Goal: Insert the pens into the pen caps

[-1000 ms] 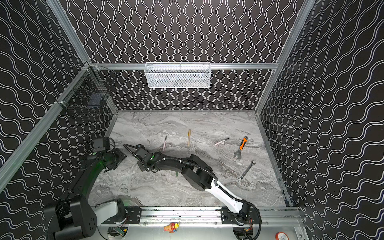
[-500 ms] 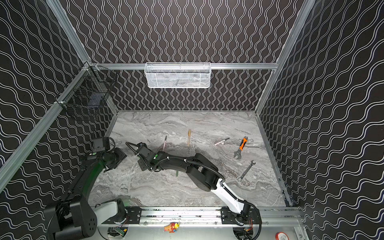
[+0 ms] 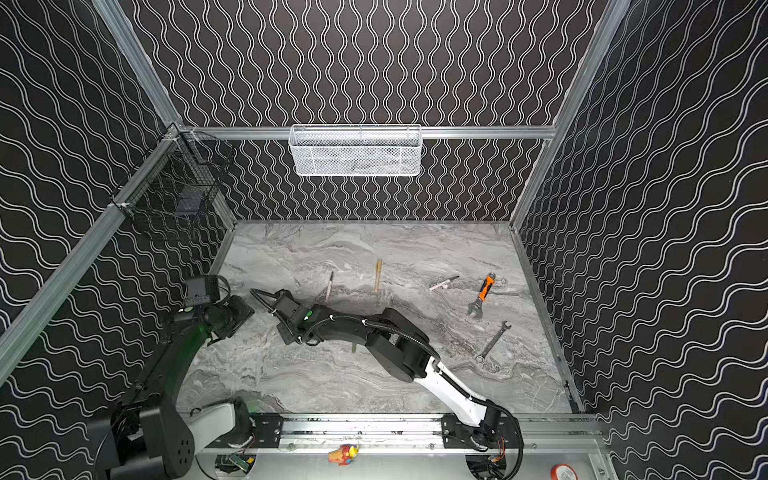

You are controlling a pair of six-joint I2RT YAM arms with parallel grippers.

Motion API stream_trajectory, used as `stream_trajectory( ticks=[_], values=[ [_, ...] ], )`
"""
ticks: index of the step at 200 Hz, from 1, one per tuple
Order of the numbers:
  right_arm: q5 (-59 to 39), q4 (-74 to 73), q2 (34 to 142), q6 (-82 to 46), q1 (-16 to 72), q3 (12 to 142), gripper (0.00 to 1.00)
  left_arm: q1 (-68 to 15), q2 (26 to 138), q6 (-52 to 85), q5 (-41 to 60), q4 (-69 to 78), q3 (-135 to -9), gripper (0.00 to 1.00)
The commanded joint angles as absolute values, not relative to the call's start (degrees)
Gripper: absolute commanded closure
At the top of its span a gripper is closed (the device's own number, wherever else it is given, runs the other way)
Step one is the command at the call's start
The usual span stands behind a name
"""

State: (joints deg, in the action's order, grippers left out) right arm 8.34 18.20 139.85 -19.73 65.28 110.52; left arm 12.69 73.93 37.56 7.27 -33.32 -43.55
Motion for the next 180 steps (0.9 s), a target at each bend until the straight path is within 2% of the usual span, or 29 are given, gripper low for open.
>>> stream_trajectory(
  ticks=[1, 39, 180],
  values=[
    [8.8, 20.7, 140.3, -20.7, 65.4, 110.6, 0.76, 12.7, 74.0, 37.0, 7.7, -31.5, -43.7, 0.48],
    [10.1, 20.6, 139.0, -21.1, 65.6, 110.4, 0.79, 12.7, 73.7, 36.9, 8.2, -31.1, -43.6, 0.48],
    [16.1, 14.6, 128.0, -21.1, 64.0, 98.4, 0.77, 12.7, 74.6, 36.3, 10.0, -29.8, -43.2, 0.48]
  ],
)
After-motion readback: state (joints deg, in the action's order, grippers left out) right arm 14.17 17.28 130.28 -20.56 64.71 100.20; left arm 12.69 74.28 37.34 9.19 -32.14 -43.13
